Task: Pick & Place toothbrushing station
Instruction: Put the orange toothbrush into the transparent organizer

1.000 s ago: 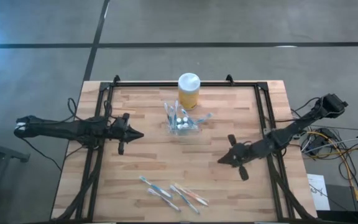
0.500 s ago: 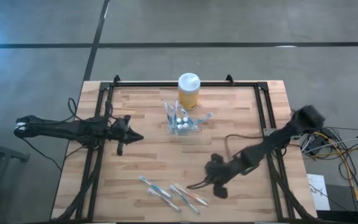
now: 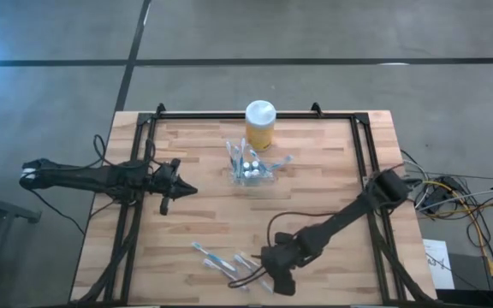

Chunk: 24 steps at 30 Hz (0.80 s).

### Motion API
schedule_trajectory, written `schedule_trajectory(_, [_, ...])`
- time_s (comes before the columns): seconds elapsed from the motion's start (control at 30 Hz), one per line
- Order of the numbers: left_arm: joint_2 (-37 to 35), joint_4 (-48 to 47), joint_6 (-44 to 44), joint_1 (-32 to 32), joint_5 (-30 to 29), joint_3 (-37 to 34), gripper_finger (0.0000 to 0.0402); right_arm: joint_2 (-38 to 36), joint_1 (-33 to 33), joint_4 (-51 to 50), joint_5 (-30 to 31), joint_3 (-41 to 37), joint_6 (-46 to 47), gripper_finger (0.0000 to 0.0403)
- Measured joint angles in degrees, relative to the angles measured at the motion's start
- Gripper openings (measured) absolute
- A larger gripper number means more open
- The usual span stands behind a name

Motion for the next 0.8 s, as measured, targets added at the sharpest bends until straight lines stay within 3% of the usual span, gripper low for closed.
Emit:
schedule_trajectory(0.23, [0.00, 0.54, -0.75, 0.00, -0.07, 0.00, 0.0013, 3.10, 0.05, -0.02, 1.65, 1.96, 1.93, 0.0240])
schedule_trajectory(0.5, [0.00, 0.58, -2.37, 0.00, -0.10, 0.00, 0.0014, 6.60, -0.10, -1.77, 3.16, 2.58, 3.61, 0.0221])
schedule_trajectory(0.63, [0.04, 0.61, -2.29, 0.00, -0.14, 0.00, 0.0014, 6.71, -0.87, -6.20, 5.06, 2.61, 5.34, 0.0193])
schedule_trajectory(0.8, [0.04, 0.61, -1.86, 0.00, -0.19, -0.04, 0.0013, 6.24, -1.91, -7.17, 4.84, 2.35, 3.44, 0.0124])
